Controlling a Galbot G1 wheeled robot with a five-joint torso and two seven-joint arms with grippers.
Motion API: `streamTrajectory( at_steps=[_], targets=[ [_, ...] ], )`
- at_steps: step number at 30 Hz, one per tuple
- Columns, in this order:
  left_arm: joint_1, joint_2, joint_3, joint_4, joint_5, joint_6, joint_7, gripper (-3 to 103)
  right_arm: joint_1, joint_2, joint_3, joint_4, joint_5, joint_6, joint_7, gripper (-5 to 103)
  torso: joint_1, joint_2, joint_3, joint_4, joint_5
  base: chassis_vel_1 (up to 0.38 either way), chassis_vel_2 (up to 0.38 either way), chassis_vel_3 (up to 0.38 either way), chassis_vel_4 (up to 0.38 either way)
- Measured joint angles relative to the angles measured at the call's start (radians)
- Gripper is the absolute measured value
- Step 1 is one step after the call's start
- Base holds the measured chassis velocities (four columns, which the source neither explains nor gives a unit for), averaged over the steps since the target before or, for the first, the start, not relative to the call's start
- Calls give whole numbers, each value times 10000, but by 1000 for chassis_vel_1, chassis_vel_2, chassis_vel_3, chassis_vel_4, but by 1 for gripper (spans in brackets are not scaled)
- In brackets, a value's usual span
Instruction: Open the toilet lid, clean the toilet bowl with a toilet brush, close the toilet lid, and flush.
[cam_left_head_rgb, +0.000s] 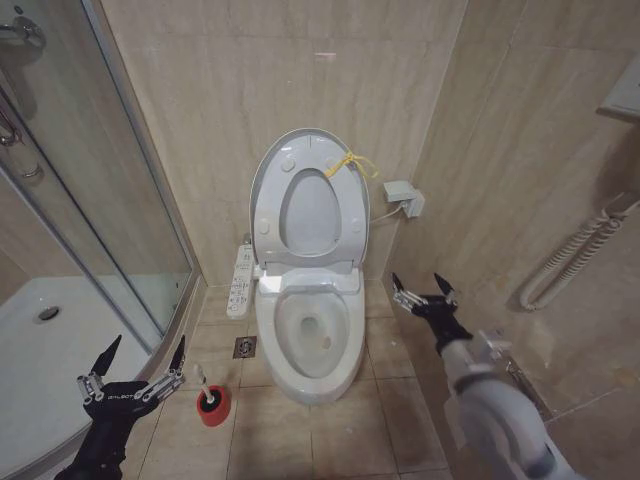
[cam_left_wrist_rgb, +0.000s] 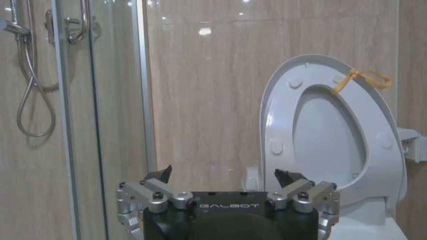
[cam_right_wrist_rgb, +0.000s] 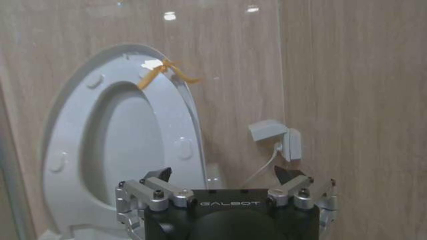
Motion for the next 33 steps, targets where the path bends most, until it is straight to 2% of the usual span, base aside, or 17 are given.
streamTrajectory(
  at_steps=[1, 4, 5, 8, 9, 11, 17, 27, 33],
  targets=[
    [0, 0, 0, 0, 0, 0, 0, 100, 0, 0, 0, 0, 0, 0, 0, 100, 0, 0, 0, 0, 0, 0, 0, 0, 0],
    [0, 0, 0, 0, 0, 0, 1, 100, -1278, 619, 132, 486, -1118, 646, -556, 100, 0, 0, 0, 0, 0, 0, 0, 0, 0],
    [0, 0, 0, 0, 0, 0, 1, 100, -1278, 619, 132, 486, -1118, 646, -556, 100, 0, 0, 0, 0, 0, 0, 0, 0, 0],
    [0, 0, 0, 0, 0, 0, -1, 100, -2610, 1371, 279, 818, -2400, 1590, -964, 100, 0, 0, 0, -1, 1, 0, 0, 0, 0],
    [0, 0, 0, 0, 0, 0, -1, 100, -2610, 1371, 279, 818, -2400, 1590, -964, 100, 0, 0, 0, -1, 1, 0, 0, 0, 0],
    [0, 0, 0, 0, 0, 0, 0, 100, -3264, 1815, 281, 989, -3022, 2149, -1121, 100, 1, 0, 0, -3, -1, 0, 0, 0, 0],
    [0, 0, 0, 0, 0, 0, -1, 100, -3594, 2115, 59, 1289, -3337, 2331, -1192, 100, 2, -1, 1, 3, 0, 0, 0, 0, 0],
    [0, 0, 0, 0, 0, 0, 0, 100, -3952, 2383, -50, 1610, -3323, 2411, -1187, 100, 2, -1, 1, -1, 0, 0, 0, 0, 0],
    [0, 0, 0, 0, 0, 0, -1, 100, -3831, 2390, -117, 1611, -3316, 2013, -1000, 100, 2, -1, 2, 1, 1, 0, 0, 0, 0]
  ],
)
